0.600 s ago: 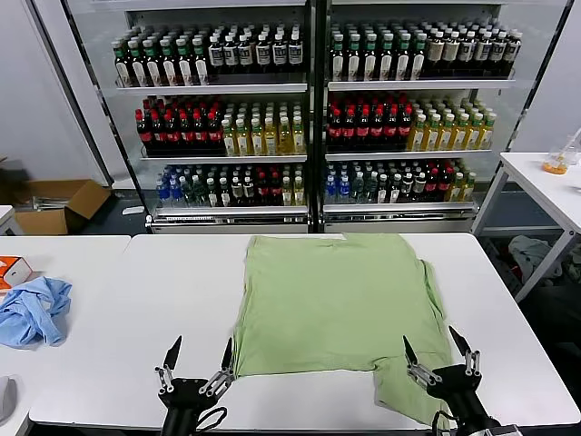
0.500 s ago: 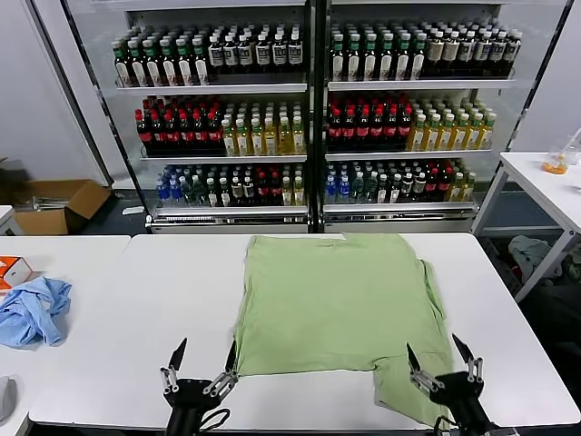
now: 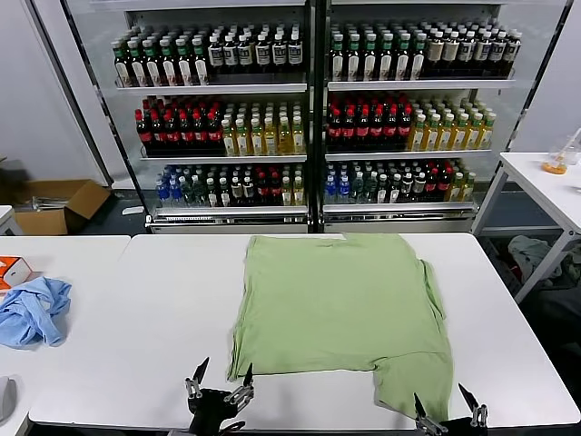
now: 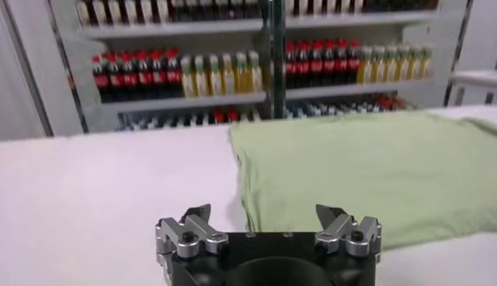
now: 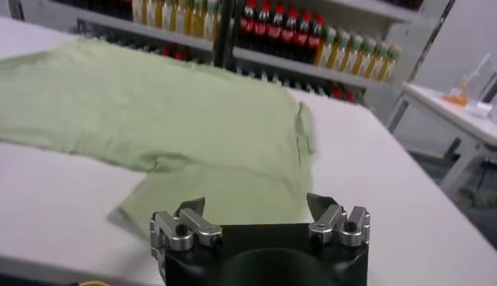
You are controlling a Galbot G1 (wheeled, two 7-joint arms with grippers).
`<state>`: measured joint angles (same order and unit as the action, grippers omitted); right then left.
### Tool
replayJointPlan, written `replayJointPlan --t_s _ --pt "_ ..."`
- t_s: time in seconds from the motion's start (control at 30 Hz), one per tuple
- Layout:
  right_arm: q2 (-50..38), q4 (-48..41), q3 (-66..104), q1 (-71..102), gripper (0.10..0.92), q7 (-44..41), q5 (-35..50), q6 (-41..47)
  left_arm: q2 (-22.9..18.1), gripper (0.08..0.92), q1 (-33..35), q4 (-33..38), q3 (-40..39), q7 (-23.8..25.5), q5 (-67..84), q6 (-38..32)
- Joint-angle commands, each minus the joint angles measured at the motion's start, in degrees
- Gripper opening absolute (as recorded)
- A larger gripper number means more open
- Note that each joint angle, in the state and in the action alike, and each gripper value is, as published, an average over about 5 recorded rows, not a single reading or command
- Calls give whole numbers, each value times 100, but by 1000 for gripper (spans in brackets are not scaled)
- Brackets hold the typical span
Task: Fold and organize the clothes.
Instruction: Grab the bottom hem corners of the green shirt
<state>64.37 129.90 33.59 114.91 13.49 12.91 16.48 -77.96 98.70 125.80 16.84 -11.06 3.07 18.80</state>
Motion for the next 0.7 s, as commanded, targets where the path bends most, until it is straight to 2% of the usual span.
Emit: replayJointPlan --t_s 0.03,0.4,0.7 --pt "90 -60 -70 99 823 32 80 218 101 823 -570 -530 -113 -176 343 573" --pt "174 -109 -279 -23 807 9 327 393 81 802 -832 -764 -241 -200 702 556" --pt "166 -112 -263 -38 569 5 688 537 154 560 -859 -819 -232 -142 1072 575"
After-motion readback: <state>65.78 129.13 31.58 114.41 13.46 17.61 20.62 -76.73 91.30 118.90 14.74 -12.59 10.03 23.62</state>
